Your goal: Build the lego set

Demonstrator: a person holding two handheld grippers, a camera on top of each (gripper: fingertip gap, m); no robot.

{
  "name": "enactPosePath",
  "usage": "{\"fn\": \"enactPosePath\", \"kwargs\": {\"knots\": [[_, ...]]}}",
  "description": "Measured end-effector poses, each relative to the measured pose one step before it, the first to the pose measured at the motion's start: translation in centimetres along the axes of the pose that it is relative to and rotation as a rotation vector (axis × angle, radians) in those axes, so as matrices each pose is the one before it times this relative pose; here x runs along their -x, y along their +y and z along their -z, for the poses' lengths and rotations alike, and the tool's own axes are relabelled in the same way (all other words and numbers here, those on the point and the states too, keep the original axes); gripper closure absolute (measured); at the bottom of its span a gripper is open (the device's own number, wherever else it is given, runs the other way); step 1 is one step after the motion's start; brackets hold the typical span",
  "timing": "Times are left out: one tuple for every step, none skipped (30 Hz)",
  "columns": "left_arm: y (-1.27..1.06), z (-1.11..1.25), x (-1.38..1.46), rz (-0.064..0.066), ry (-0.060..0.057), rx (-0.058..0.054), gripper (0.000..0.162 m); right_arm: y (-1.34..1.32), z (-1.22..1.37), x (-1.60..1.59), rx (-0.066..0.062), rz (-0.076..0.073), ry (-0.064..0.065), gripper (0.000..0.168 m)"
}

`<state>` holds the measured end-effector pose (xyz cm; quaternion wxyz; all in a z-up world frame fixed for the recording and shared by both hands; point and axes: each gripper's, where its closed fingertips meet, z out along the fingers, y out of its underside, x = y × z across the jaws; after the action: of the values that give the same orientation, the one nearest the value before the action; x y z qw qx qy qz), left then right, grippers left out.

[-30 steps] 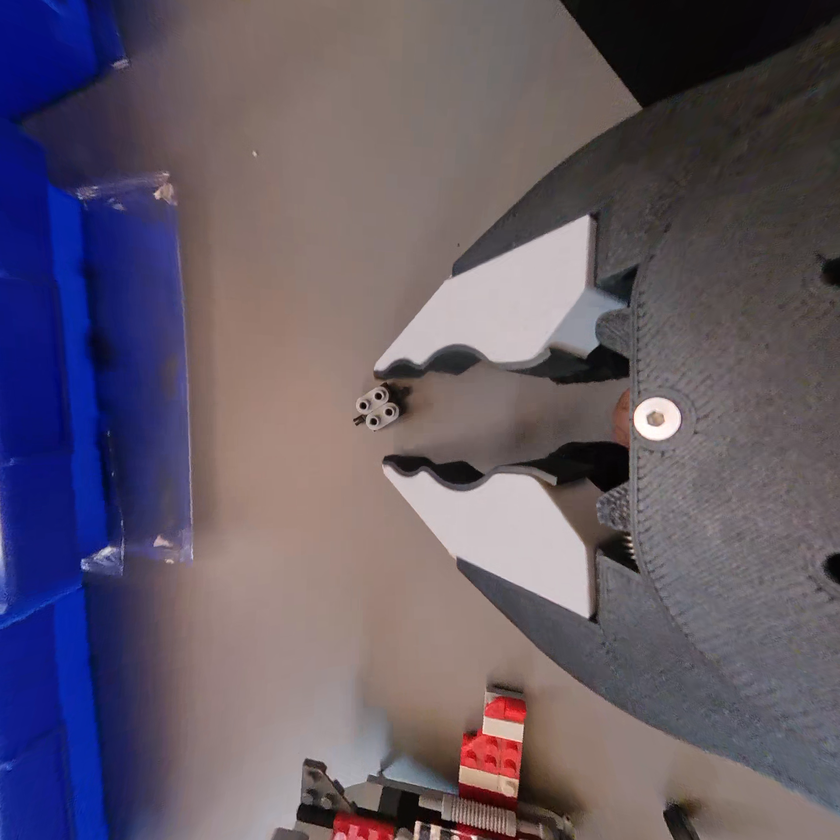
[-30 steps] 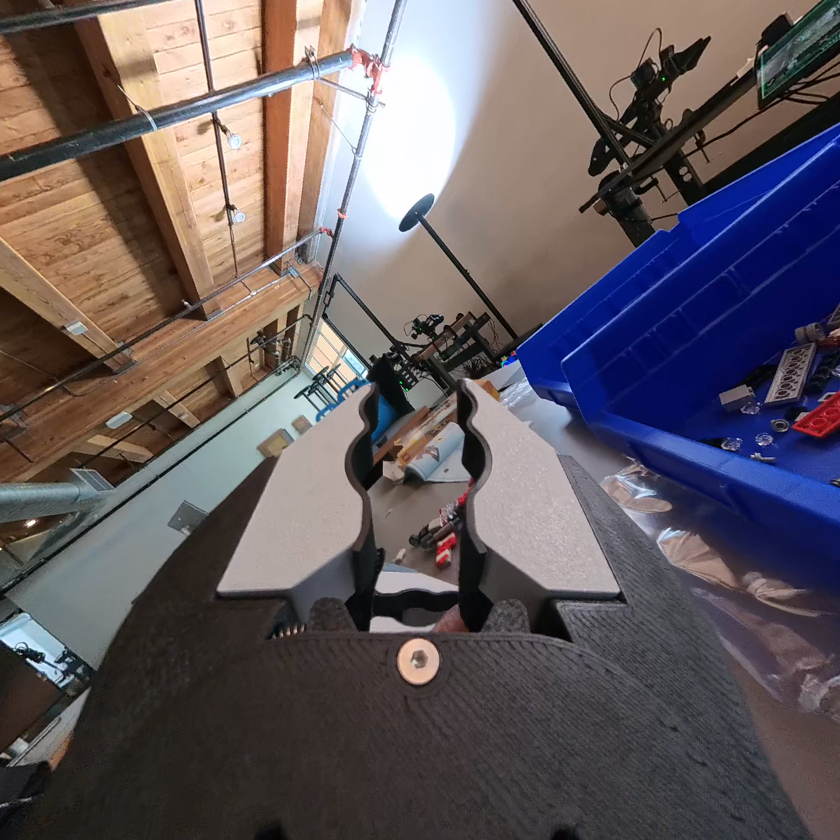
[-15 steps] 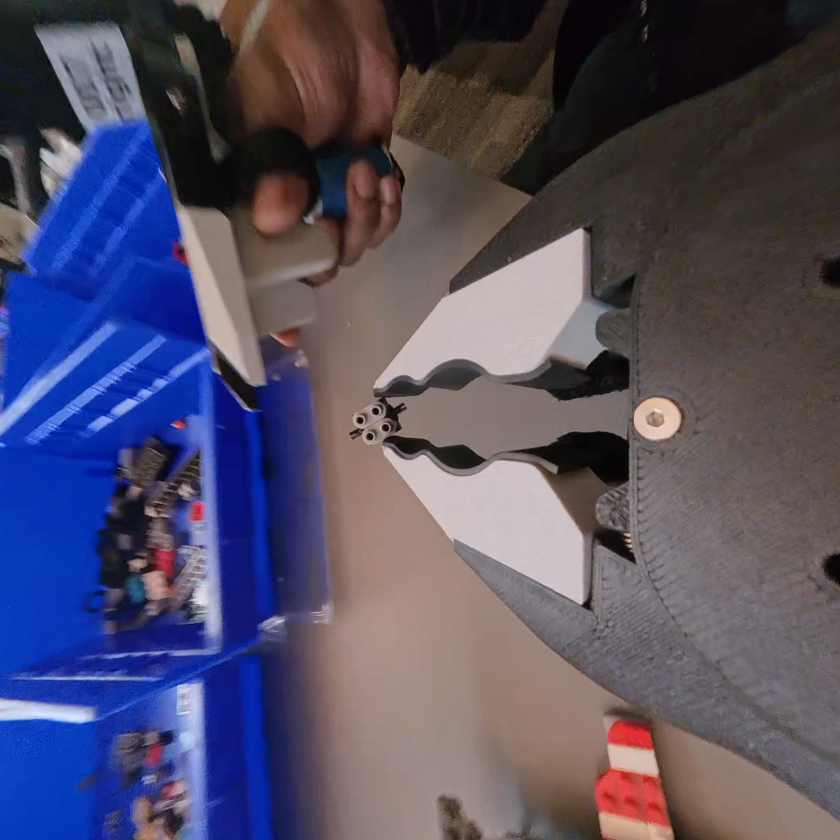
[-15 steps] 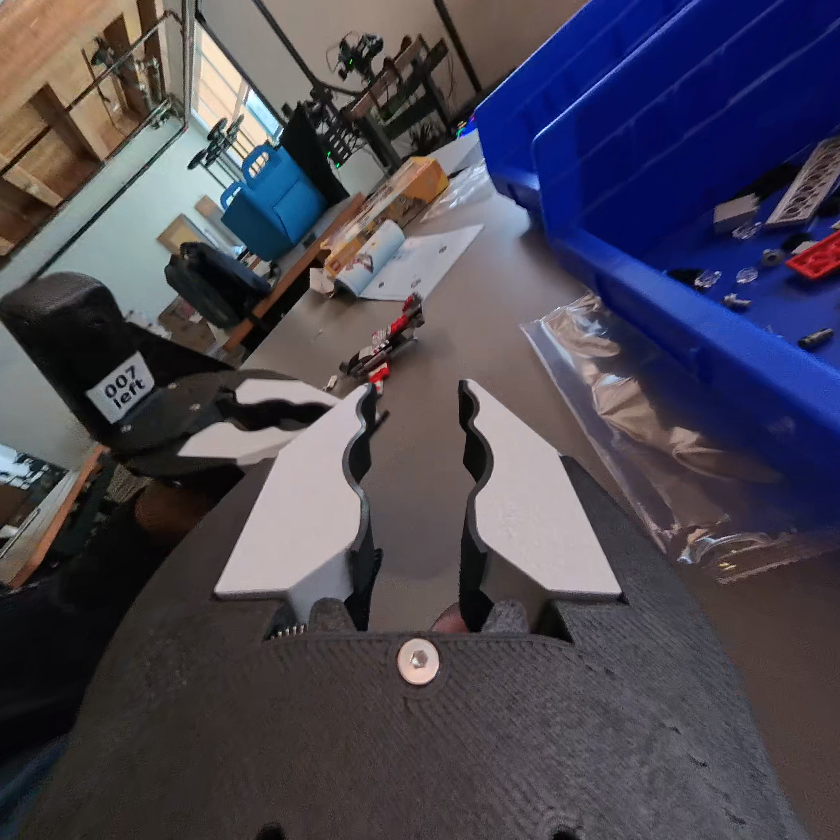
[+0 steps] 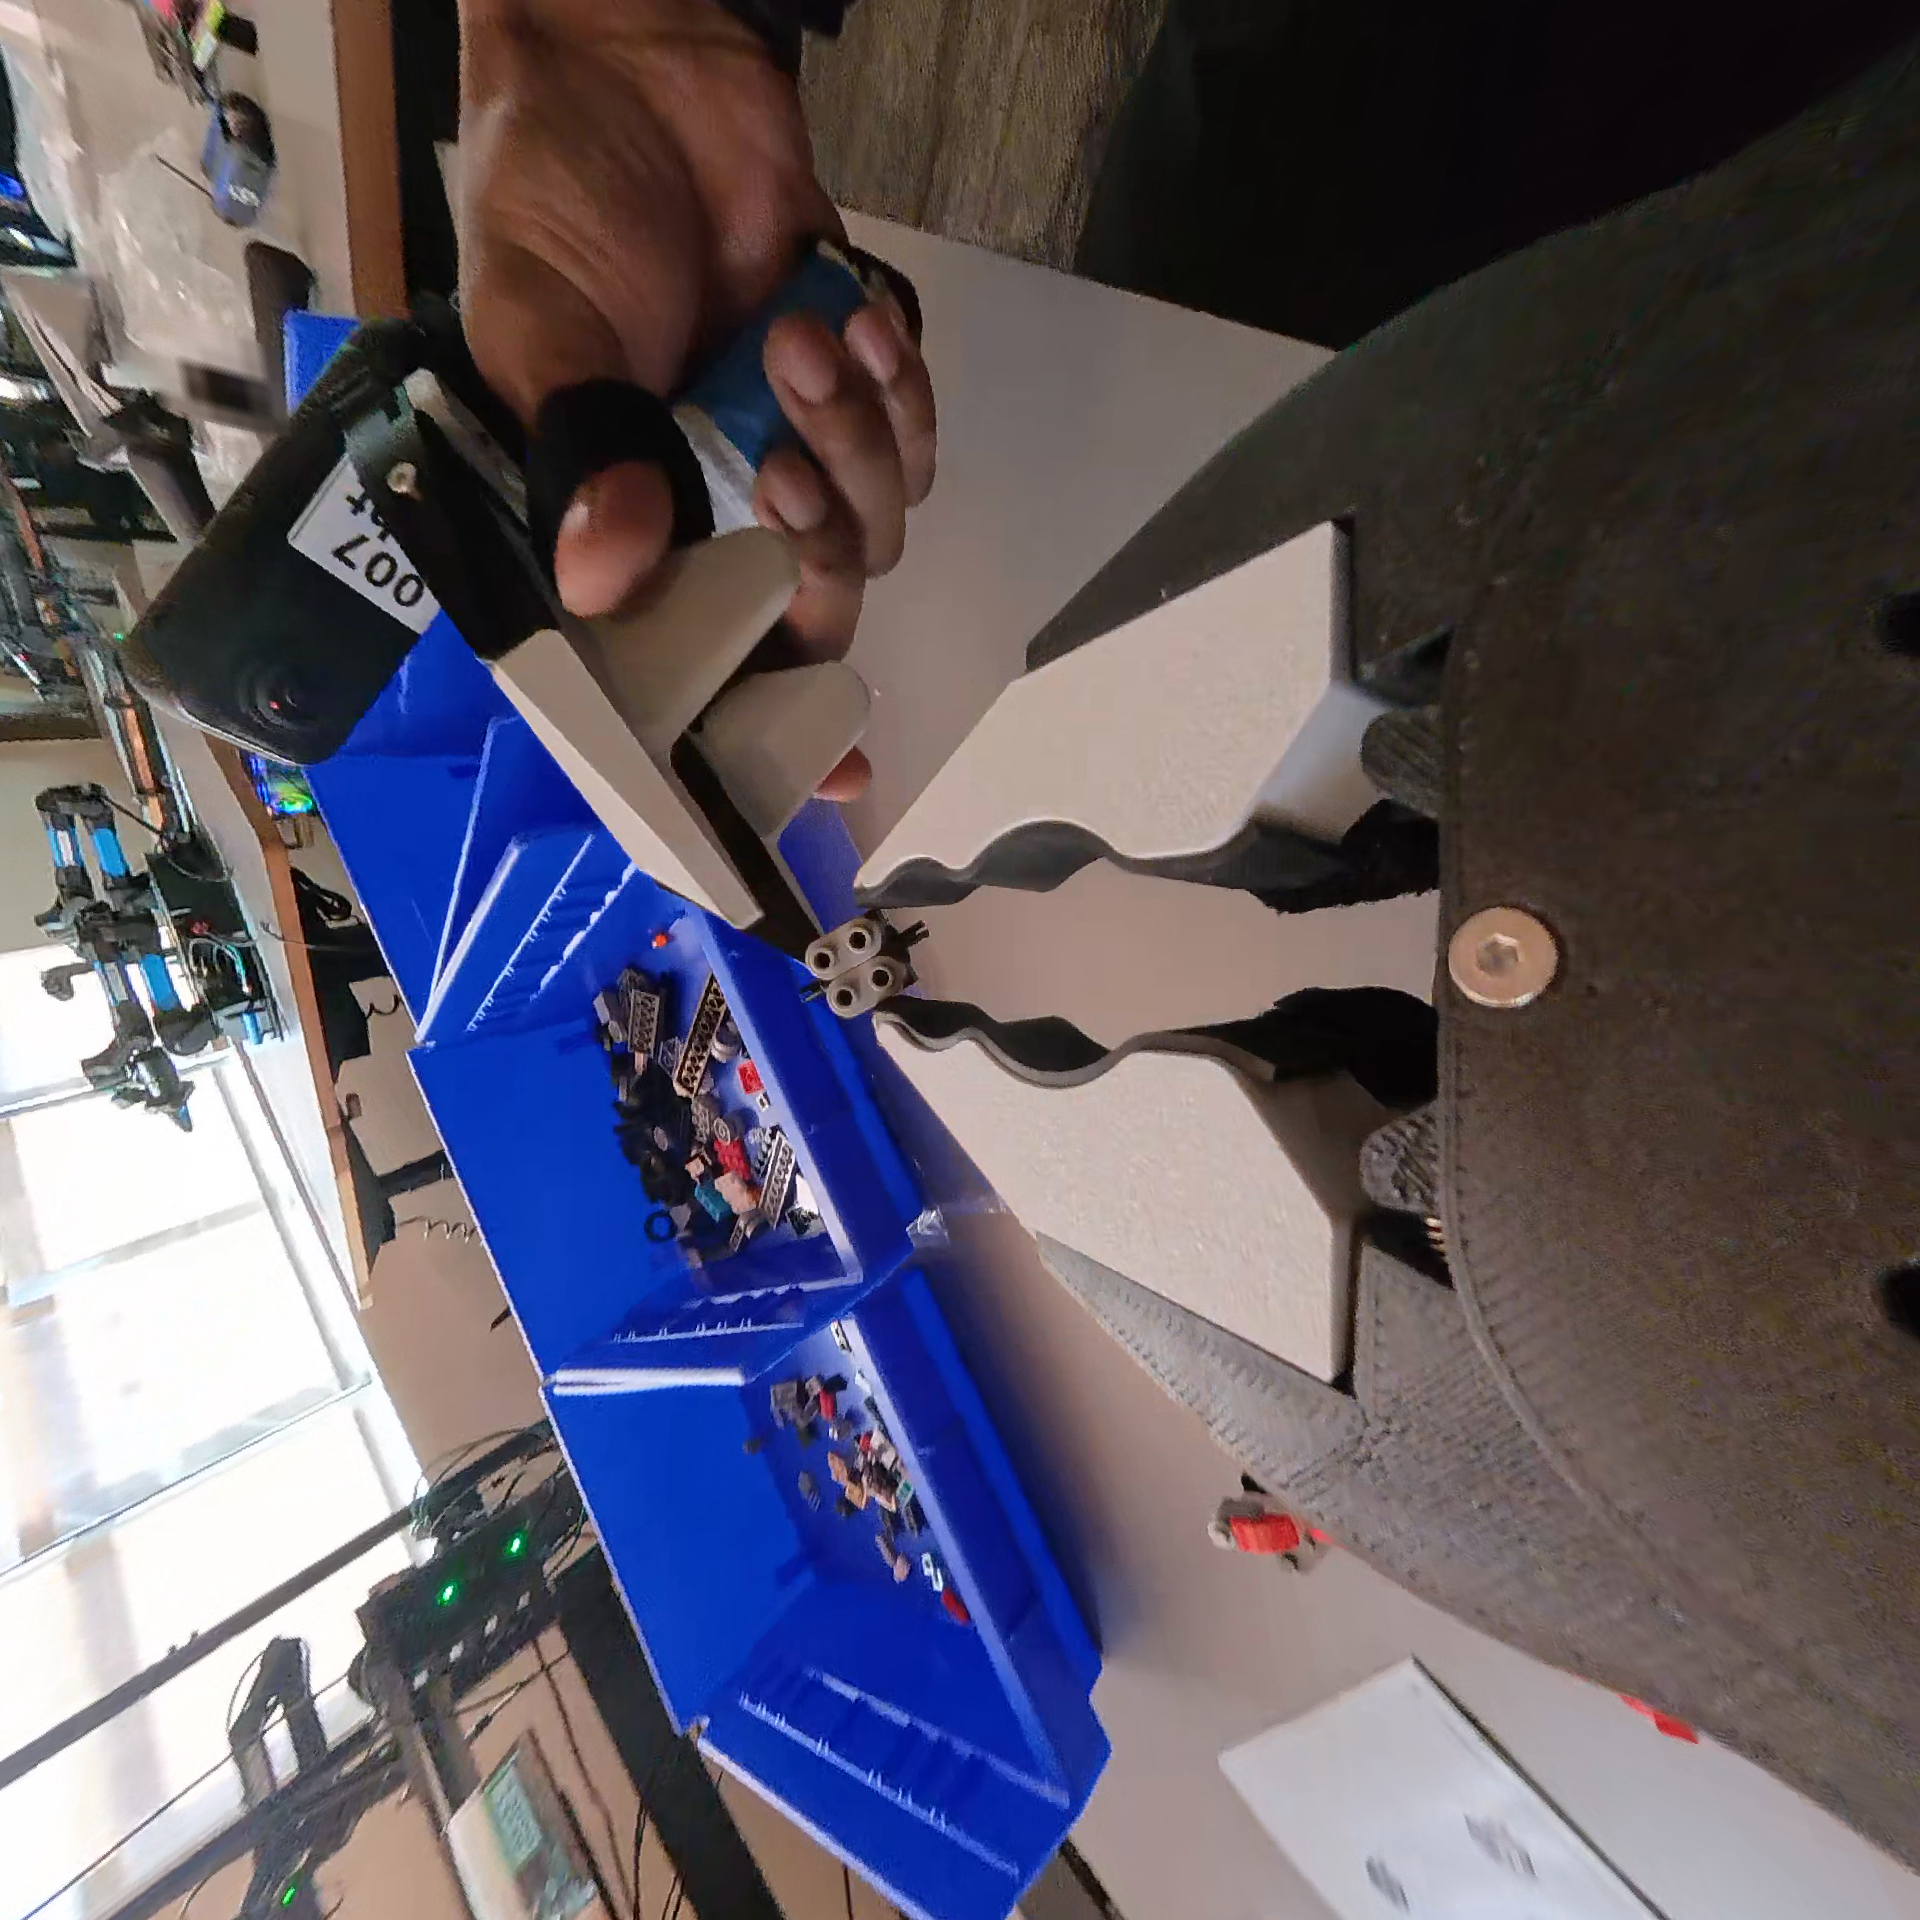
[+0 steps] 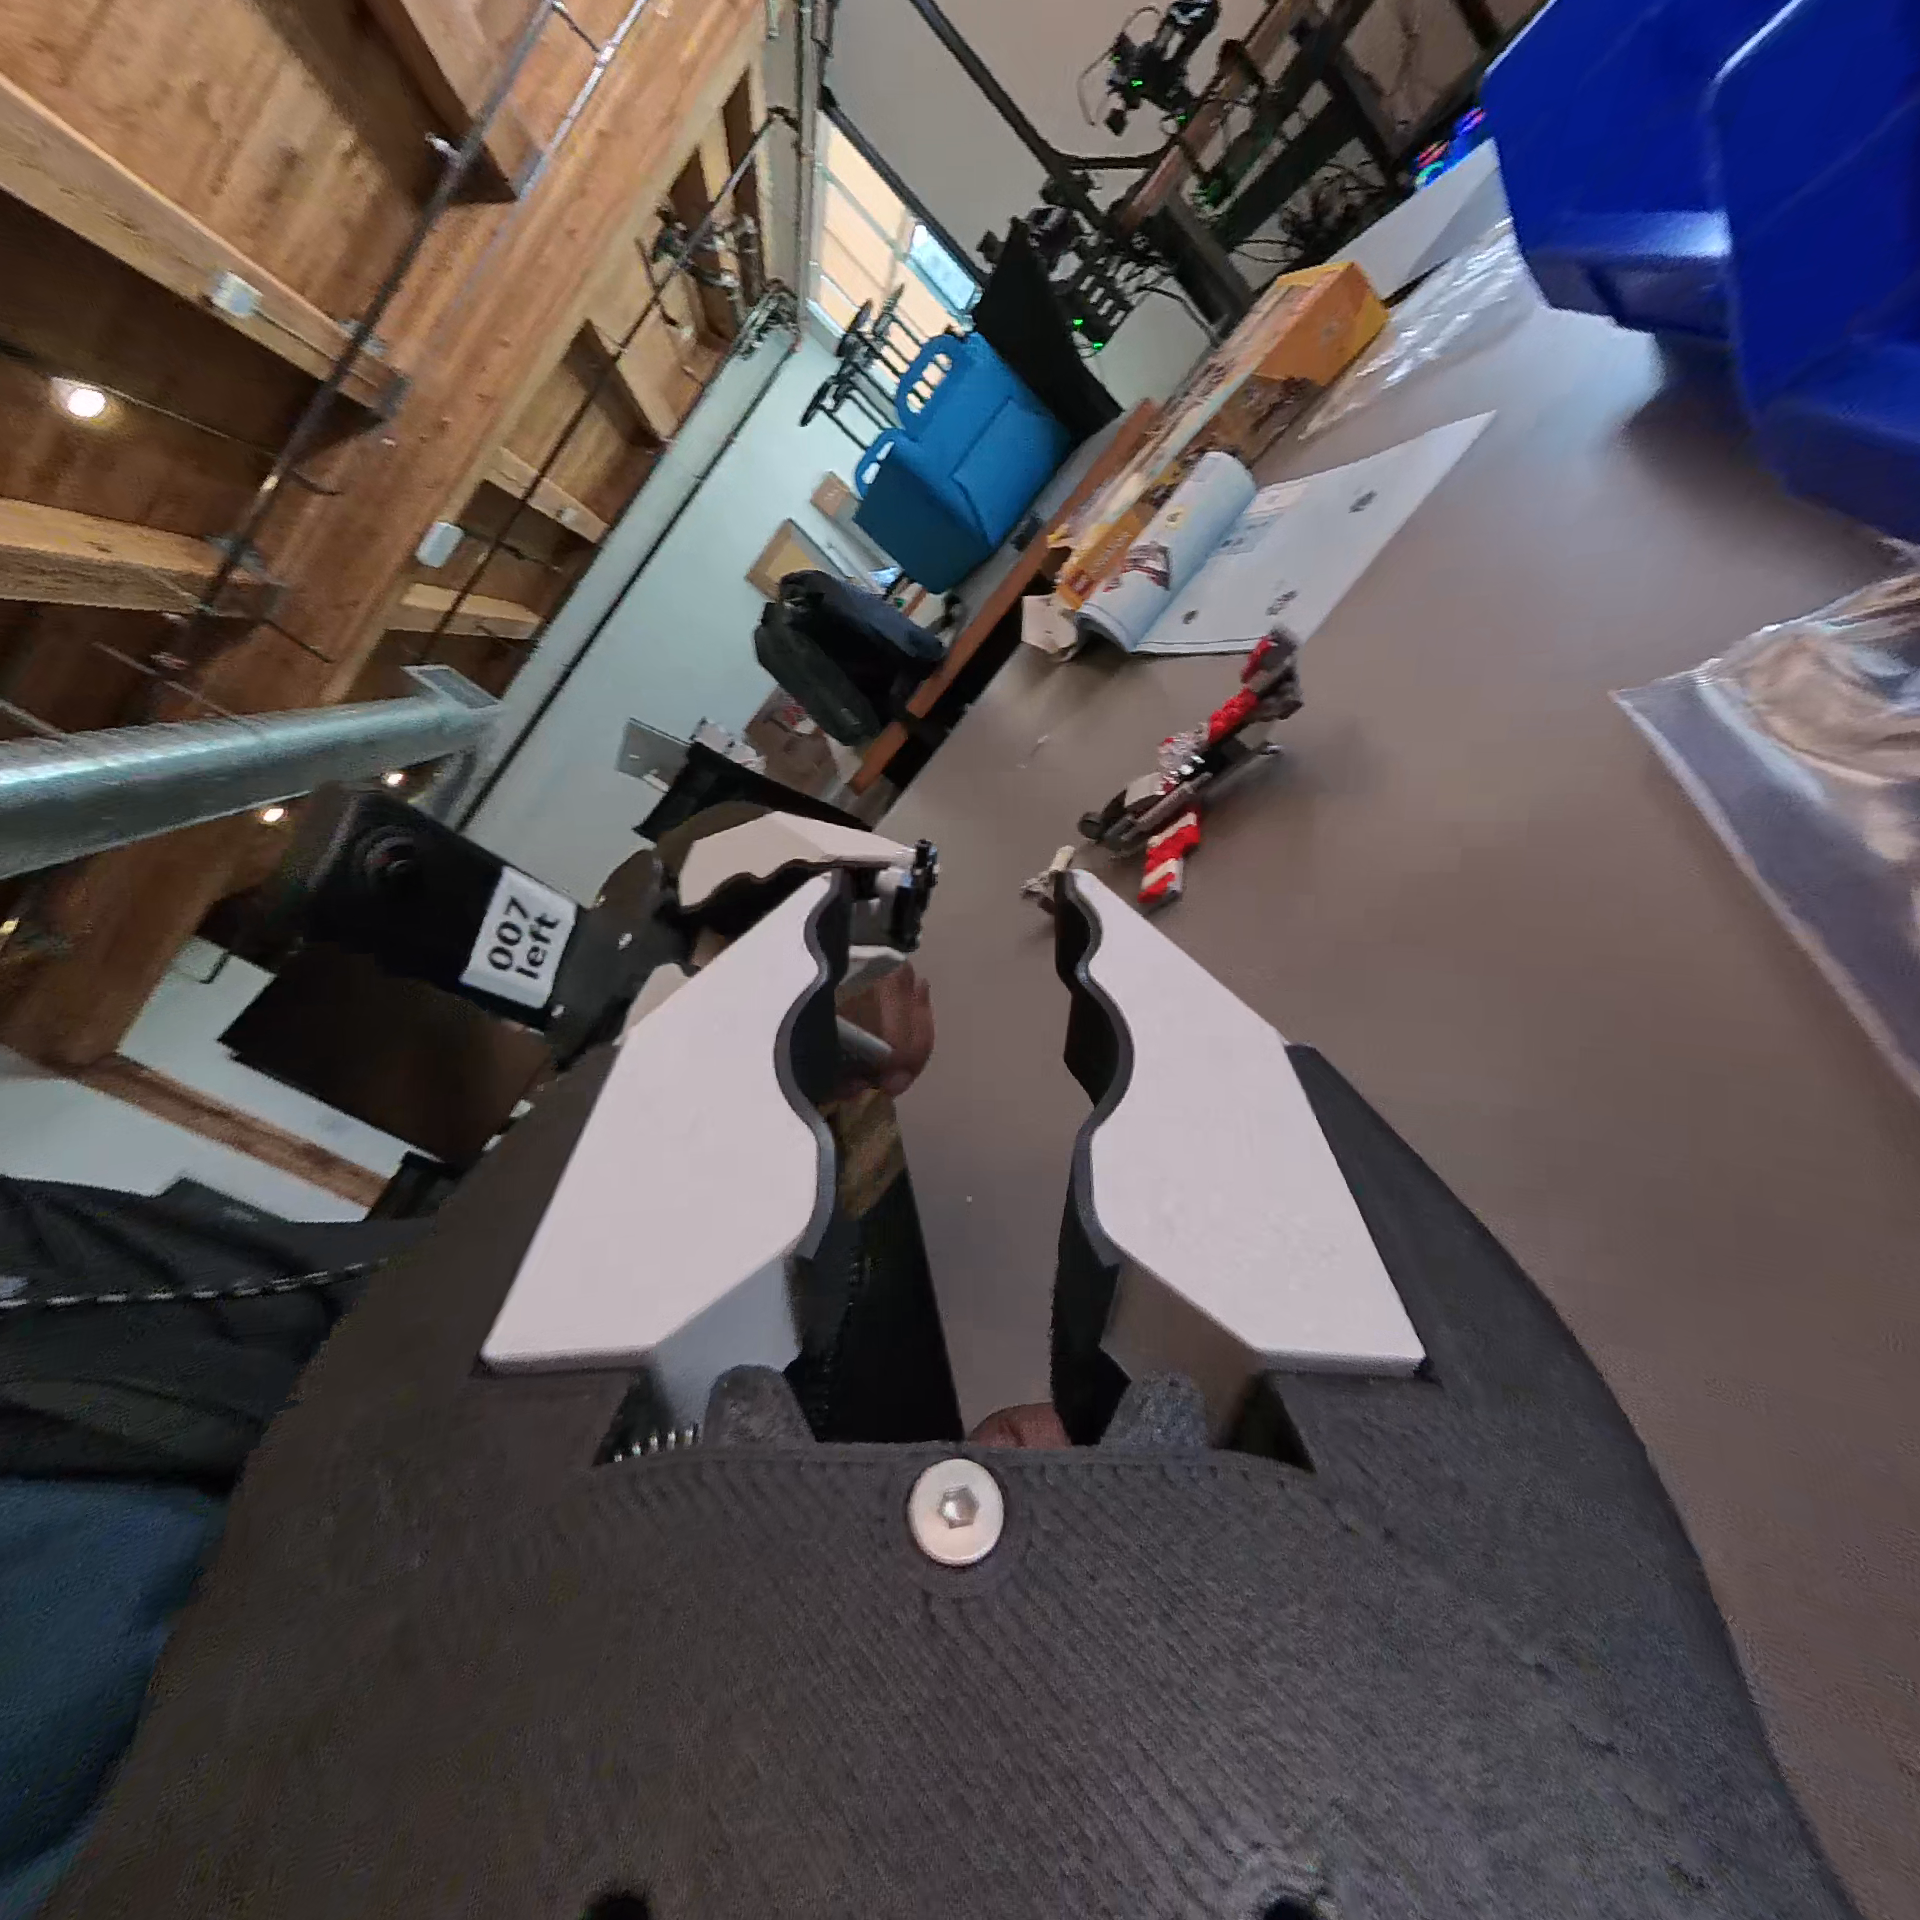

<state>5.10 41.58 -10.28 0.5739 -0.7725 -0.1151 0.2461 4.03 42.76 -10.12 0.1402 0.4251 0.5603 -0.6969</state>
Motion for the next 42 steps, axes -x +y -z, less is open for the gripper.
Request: {"fn": "enactPosePath", "kwargs": {"knots": [[-0.004,-0.033,0.023,-0.0149,-0.0111,0.0021,0.143,0.137,-0.153,0.34,0.005,-0.0074,-0.0221,0.128],[-0.014,-0.048,-0.014,-0.0145,-0.0091,0.0012,0.143,0.206,-0.194,0.297,0.0083,-0.0058,-0.0189,0.128],[-0.035,-0.048,-0.038,-0.0145,-0.0072,-0.0003,0.143,0.239,-0.21,0.203,0.0112,-0.0018,-0.0113,0.129],[-0.073,-0.032,-0.061,-0.0141,-0.0052,-0.0019,0.143,0.195,-0.187,0.107,0.0088,0.0043,-0.0043,0.13],[-0.081,-0.026,-0.064,-0.0127,-0.0044,-0.0028,0.143,0.137,-0.17,0.067,0.0057,0.0049,-0.0015,0.132],[-0.093,-0.011,-0.075,-0.01,-0.0023,-0.0032,0.143,0.062,-0.121,0.051,0.0016,0.0042,-0.0008,0.136],[-0.088,0.006,-0.078,-0.0068,-0.0003,-0.0034,0.143,-0.019,-0.093,0.094,-0.0038,0.0066,-0.0042,0.14],[-0.062,-0.006,-0.076,-0.0039,0.0014,-0.0024,0.143,-0.057,-0.048,0.141,-0.0055,0.0082,-0.0062,0.146],[-0.026,0.0,-0.045,-0.0019,0.0012,-0.0008,0.143,-0.111,-0.015,0.136,-0.0082,0.0113,-0.0062,0.153],[-0.031,0.004,0.006,-0.0002,-0.0003,-0.0017,0.143,-0.15,0.012,-0.001,-0.009,0.0113,0.0031,0.158],[-0.057,0.024,0.005,0.0018,0.0011,-0.0033,0.143,-0.024,0.018,0.051,-0.0005,0.0112,-0.0013,0.158],[-0.015,0.026,-0.006,0.0054,0.0047,-0.0028,0.143,-0.033,0.03,0.071,0.0001,0.0108,-0.0018,0.158],[-0.008,0.04,-0.007,0.0121,0.008,-0.0041,0.143,-0.083,0.064,0.094,-0.0027,0.0153,-0.0018,0.158],[0.016,0.082,0.05,0.0225,0.0107,-0.0054,0.143,-0.155,0.1,0.094,-0.0058,0.0189,-0.0001,0.158],[0.026,0.135,0.134,0.0342,0.0119,-0.0074,0.143,-0.161,0.133,0.145,-0.0038,0.0201,-0.0023,0.159],[-0.036,0.187,0.128,0.0441,0.0189,-0.0118,0.14,-0.102,0.143,0.151,0.0004,0.0199,-0.0025,0.159],[-0.154,0.243,0.016,0.0542,0.0316,-0.0181,0.137,-0.068,0.141,0.123,0.0038,0.0231,0.0001,0.159],[-0.273,0.27,-0.111,0.0651,0.0429,-0.0229,0.135,-0.032,0.134,0.158,0.0057,0.0271,0.0001,0.159],[-0.382,0.268,-0.175,0.0725,0.0476,-0.0267,0.134,-0.019,0.114,0.237,0.0062,0.0266,-0.0044,0.159],[-0.473,0.239,-0.146,0.077,0.045,-0.0295,0.132,-0.03,0.085,0.308,0.0058,0.024,-0.0095,0.159],[-0.497,0.172,-0.135,0.0786,0.0416,-0.0291,0.132,-0.056,0.069,0.322,0.0027,0.02,-0.011,0.159],[-0.428,0.104,-0.203,0.0772,0.0432,-0.0242,0.132,-0.071,0.031,0.34,0.0012,0.0174,-0.0126,0.159],[-0.297,0.028,-0.233,0.0705,0.0424,-0.0163,0.131,-0.03,0.011,0.364,0.0014,0.0168,-0.0136,0.159],[-0.163,-0.014,-0.182,0.0574,0.0342,-0.0094,0.131,-0.012,-0.026,0.345,0.003,0.0164,-0.0126,0.159],[-0.078,-0.048,-0.14,0.0418,0.0267,-0.0058,0.13,0.038,-0.065,0.308,0.006,0.0168,-0.0093,0.159],[0.0,-0.063,-0.198,0.0298,0.025,-0.0026,0.13,0.094,-0.078,0.31,0.0095,0.0183,-0.0091,0.159],[0.065,-0.093,-0.227,0.023,0.0239,0.0017,0.13,0.113,-0.097,0.288,0.0104,0.0195,-0.0066,0.159],[0.154,-0.105,-0.249,0.0186,0.022,0.0062,0.131,0.092,-0.082,0.229,0.0089,0.019,-0.004,0.159],[0.2,-0.117,-0.215,0.0143,0.0181,0.009,0.131,0.051,-0.083,0.213,0.0061,0.0176,-0.0029,0.159],[0.239,-0.103,-0.158,0.0096,0.0135,0.0104,0.131,-0.005,-0.067,0.166,0.0026,0.0152,-0.0016,0.159],[0.145,-0.049,-0.149,0.0071,0.0117,0.0053,0.132,-0.009,-0.035,0.089,0.002,0.0116,0.0005,0.159],[-0.025,0.023,-0.156,0.0079,0.0128,-0.0042,0.135,0.031,-0.01,0.013,0.0032,0.0106,0.0037,0.159],[-0.048,0.056,-0.163,0.0072,0.0127,-0.0053,0.141,0.006,0.012,0.021,0.0009,0.0085,0.0023,0.159],[-0.051,0.033,-0.118,0.006,0.0094,-0.0058,0.149,-0.065,0.027,0.0,-0.003,0.0074,0.0023,0.159],[-0.043,0.001,-0.08,0.0086,0.0067,-0.0063,0.149,-0.064,0.008,0.076,-0.0027,0.0086,-0.0008,0.159],[-0.037,-0.018,-0.06,0.0107,0.0062,-0.0065,0.149,-0.055,0.015,0.046,-0.0024,0.0113,0.0013,0.159],[-0.024,-0.017,-0.034,0.0115,0.0047,-0.0067,0.149,-0.041,0.012,0.014,-0.0015,0.0118,0.0034,0.159],[0.0,-0.019,-0.015,0.0121,0.0039,-0.0061,0.149,-0.032,0.017,-0.008,-0.0005,0.0115,0.0045,0.159],[0.021,-0.012,-0.023,0.0115,0.0045,-0.0055,0.149,-0.003,0.017,0.022,-0.0001,0.012,0.003,0.159],[0.042,-0.022,-0.007,0.0103,0.0041,-0.0041,0.149,0.017,0.017,0.013,0.0005,0.0106,0.0027,0.159],[0.061,-0.033,0.005,0.0085,0.0027,-0.003,0.148,0.044,-0.006,-0.016,0.0022,0.0061,0.0029,0.159],[0.033,-0.03,0.023,0.0055,0.0012,-0.0035,0.147,0.059,-0.001,-0.064,0.0028,0.0015,0.0031,0.159]]}}
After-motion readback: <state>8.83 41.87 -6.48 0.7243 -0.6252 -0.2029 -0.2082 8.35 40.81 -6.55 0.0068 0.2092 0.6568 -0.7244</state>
